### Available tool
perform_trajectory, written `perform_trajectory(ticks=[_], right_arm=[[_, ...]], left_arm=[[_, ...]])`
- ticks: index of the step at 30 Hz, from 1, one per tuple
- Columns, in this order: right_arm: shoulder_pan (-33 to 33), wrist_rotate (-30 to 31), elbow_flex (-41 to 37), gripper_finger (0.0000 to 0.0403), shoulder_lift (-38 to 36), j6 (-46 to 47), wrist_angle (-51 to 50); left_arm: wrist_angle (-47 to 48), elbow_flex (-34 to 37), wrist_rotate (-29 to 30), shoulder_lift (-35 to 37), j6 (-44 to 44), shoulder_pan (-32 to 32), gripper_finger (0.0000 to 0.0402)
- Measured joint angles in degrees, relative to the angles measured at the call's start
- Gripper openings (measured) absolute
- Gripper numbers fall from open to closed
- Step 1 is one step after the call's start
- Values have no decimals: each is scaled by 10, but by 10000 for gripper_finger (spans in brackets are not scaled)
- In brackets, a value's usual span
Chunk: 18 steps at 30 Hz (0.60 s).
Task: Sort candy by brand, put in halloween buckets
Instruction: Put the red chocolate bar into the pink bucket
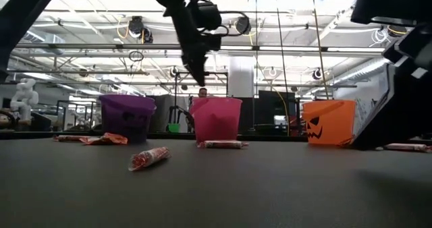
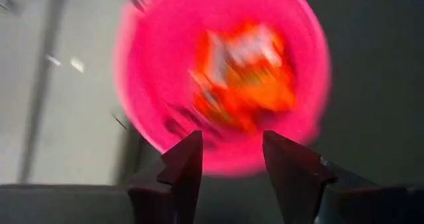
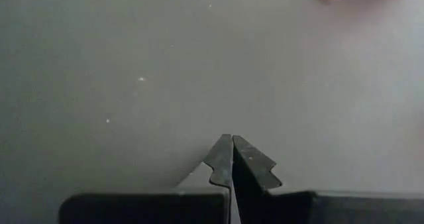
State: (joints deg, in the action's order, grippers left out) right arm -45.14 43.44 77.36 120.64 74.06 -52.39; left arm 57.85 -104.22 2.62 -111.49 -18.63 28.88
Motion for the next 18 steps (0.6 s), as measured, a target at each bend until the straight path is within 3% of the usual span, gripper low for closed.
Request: perform_trajectory(ticks=[8,13,18], right_arm=[[18,0,0,0,0,-55,60],[33,0,0,0,0,-120,118],[50,0,0,0,0,-208,163]], left_arm=[[244,3,-139,10,46,-37,166],[256,51,-161,37,51,-86,166],[194,166,-160,121,48,-111,166]])
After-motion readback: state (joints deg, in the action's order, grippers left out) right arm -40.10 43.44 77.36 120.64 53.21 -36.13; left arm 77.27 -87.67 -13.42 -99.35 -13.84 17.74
